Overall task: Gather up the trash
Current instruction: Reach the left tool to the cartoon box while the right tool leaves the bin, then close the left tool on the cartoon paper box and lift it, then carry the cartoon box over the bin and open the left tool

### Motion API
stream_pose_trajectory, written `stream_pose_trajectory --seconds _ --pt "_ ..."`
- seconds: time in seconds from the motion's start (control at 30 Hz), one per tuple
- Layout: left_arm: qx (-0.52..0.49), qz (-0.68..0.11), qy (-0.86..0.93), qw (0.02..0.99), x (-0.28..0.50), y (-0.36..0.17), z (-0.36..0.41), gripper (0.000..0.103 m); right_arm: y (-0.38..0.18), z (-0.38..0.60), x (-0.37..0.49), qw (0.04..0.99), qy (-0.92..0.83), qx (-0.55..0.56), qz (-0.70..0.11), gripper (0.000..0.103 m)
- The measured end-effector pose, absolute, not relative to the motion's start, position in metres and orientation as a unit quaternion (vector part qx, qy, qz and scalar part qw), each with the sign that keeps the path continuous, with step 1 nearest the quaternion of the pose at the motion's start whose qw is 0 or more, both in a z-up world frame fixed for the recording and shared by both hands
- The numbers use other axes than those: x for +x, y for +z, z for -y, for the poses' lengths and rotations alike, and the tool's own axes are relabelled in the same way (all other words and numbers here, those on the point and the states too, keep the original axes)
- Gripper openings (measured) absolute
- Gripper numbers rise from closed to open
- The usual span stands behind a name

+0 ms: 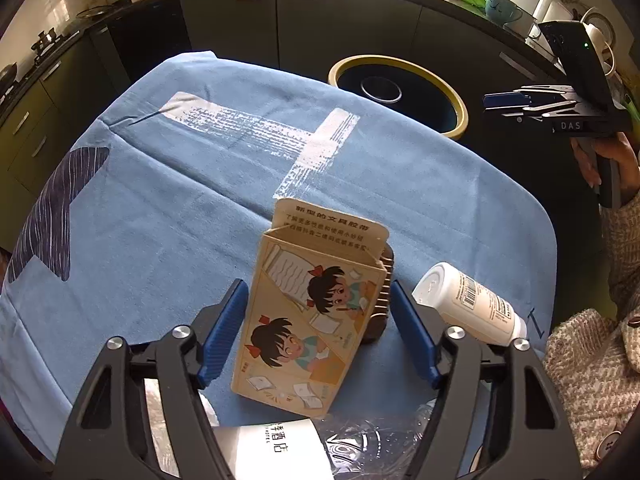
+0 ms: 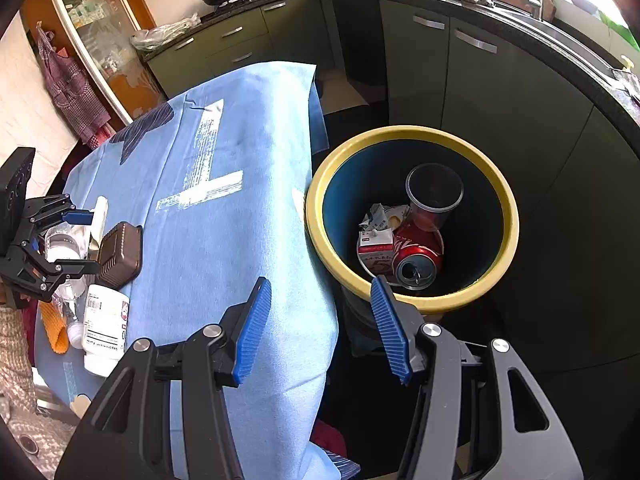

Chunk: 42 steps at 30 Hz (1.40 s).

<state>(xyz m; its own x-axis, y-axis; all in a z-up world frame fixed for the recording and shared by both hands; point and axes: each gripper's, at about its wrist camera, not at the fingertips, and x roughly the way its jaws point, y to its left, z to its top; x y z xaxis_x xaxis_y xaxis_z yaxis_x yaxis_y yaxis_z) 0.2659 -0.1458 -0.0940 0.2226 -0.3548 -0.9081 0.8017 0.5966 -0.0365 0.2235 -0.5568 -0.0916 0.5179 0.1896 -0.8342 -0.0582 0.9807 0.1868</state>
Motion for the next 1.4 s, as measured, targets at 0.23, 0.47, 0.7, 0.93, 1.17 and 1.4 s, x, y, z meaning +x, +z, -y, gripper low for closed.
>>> stream_pose_trajectory --seconds 0.23,0.47,0.7,0.93,1.17,1.4 --pt "0.228 -0.488 -0.378 0.753 0.268 -0.091 0.142 0.055 -0.093 0.555 0.223 0.868 0.075 0.071 -0.486 0.052" --pt "0.189 -0.472 -0.358 0.783 0.279 -0.063 0.126 0.054 -0.092 0.557 0.218 0.871 0.08 0.079 -0.478 0.052" --pt "0.187 -0.462 -0.354 0.791 0.284 -0.048 0.132 0.054 -0.091 0.563 0.211 0.873 0.081 0.087 -0.473 0.052" --pt "0.215 -0.456 -0.372 0.78 0.28 -0.02 0.174 0.054 -0.085 0.584 0.193 0.882 0.065 0.1 -0.457 0.052" --pt "0.241 -0.455 -0.441 0.736 0.285 -0.004 0.292 0.054 -0.089 0.626 0.158 0.888 0.031 0.138 -0.438 0.052" --pt "0.266 -0.45 -0.444 0.728 0.315 -0.035 0.412 0.054 -0.102 0.667 0.126 0.883 0.008 0.176 -0.434 0.052"
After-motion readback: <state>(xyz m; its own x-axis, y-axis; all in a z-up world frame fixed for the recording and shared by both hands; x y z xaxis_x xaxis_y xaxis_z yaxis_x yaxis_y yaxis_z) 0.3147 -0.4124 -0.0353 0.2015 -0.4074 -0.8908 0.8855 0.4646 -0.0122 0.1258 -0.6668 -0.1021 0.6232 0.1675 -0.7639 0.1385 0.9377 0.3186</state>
